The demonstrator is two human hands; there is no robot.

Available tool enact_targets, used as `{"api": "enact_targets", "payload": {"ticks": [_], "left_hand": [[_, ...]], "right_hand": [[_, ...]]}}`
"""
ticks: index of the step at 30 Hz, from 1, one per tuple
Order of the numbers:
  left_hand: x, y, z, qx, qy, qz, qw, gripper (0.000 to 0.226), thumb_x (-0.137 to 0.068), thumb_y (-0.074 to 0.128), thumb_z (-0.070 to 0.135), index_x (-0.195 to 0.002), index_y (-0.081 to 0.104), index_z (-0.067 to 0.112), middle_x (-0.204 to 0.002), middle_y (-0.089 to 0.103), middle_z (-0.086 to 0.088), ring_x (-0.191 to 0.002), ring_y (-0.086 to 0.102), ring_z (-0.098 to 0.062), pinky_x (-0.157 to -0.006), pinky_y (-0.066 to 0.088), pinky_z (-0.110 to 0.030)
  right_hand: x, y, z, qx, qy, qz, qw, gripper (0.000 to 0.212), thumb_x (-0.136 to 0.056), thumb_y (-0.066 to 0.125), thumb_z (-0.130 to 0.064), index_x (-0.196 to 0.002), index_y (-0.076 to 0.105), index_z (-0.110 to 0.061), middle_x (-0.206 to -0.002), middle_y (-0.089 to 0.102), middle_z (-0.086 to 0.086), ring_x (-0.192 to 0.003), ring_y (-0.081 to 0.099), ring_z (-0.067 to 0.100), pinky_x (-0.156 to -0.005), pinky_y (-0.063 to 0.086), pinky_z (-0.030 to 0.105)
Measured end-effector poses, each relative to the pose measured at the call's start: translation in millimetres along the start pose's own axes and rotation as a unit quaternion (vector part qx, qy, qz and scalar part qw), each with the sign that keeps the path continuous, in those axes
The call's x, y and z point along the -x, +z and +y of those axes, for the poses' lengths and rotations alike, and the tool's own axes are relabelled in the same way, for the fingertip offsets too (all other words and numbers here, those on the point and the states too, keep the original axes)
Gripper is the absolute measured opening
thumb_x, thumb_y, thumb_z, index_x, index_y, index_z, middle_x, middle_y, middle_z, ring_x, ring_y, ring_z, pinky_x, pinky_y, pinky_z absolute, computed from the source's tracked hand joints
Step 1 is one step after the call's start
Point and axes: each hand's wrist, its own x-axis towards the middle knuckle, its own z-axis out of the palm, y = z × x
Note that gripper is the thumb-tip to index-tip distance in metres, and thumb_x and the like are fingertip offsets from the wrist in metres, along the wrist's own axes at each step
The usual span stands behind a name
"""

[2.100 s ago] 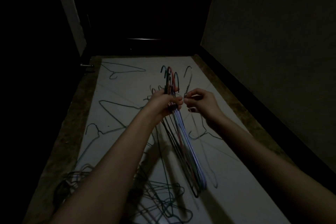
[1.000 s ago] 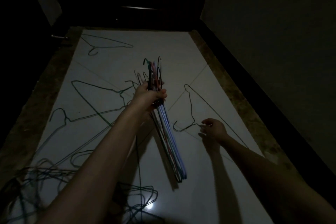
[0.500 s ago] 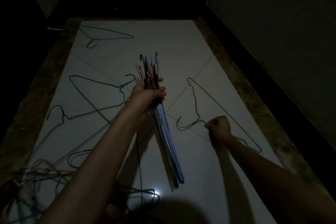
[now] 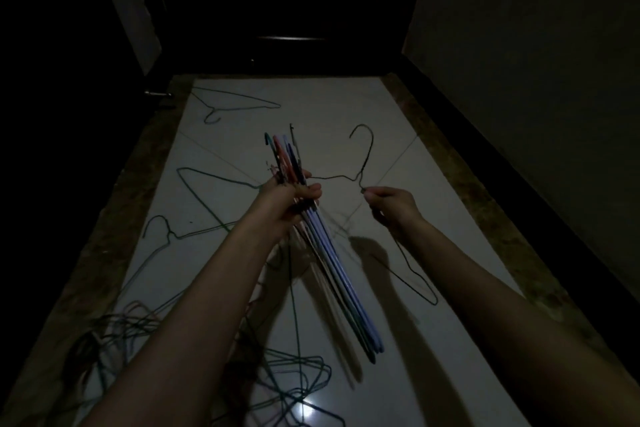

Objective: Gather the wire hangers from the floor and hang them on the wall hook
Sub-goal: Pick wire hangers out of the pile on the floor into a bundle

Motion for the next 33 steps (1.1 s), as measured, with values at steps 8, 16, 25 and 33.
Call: {"api": "enact_targets", "payload": {"ticks": [8,16,25,33], "left_hand": [[28.1,-26.0,30.2,-0.008,0.035,0.042,0.998,0.047,-0.082,0.055,-0.014,-0.126,0.047,0.001,-0.115,0.063,-0.013,-0.094,0.061,-0.017,-0.057,0.05,-0.021],[39.7,-65.2,47.7,0.011,0.077,0.061,0.995,0.055,-0.082,0.046,-0.02,-0.13,0.043,0.009,-0.099,0.06,-0.011,-0.096,0.061,-0.024,-0.077,0.053,-0.035],[43.0,-95.5,53.8,0.01,0.097,0.08,0.992,0.052,-0.076,0.046,-0.026,-0.111,0.048,0.013,-0.093,0.054,-0.011,-0.095,0.057,-0.023,-0.066,0.051,-0.027],[45.0,-104.6,49.7,-0.005,0.111,0.07,0.991,0.039,-0.08,0.052,-0.02,-0.09,0.05,0.018,-0.094,0.057,-0.011,-0.094,0.058,-0.021,-0.065,0.054,-0.026]], "right_hand": [[55.8,64.9,-51.5,-0.01,0.018,-0.128,0.992,0.025,-0.088,0.058,0.0,-0.112,0.062,0.002,-0.082,0.058,0.003,-0.075,0.052,0.01,-0.069,0.048,0.021],[80.9,111.0,-51.4,0.01,0.022,-0.185,0.982,0.015,-0.087,0.06,-0.002,-0.101,0.066,-0.004,-0.089,0.062,-0.001,-0.088,0.055,0.011,-0.072,0.051,0.022],[91.6,144.1,-49.6,0.022,-0.006,-0.184,0.983,0.017,-0.088,0.059,-0.004,-0.104,0.066,-0.003,-0.094,0.063,0.002,-0.089,0.055,0.012,-0.063,0.047,0.022],[93.0,157.3,-44.6,0.041,-0.036,-0.208,0.977,0.015,-0.087,0.061,-0.005,-0.102,0.065,-0.007,-0.096,0.063,0.004,-0.088,0.056,0.012,-0.066,0.045,0.026]]}}
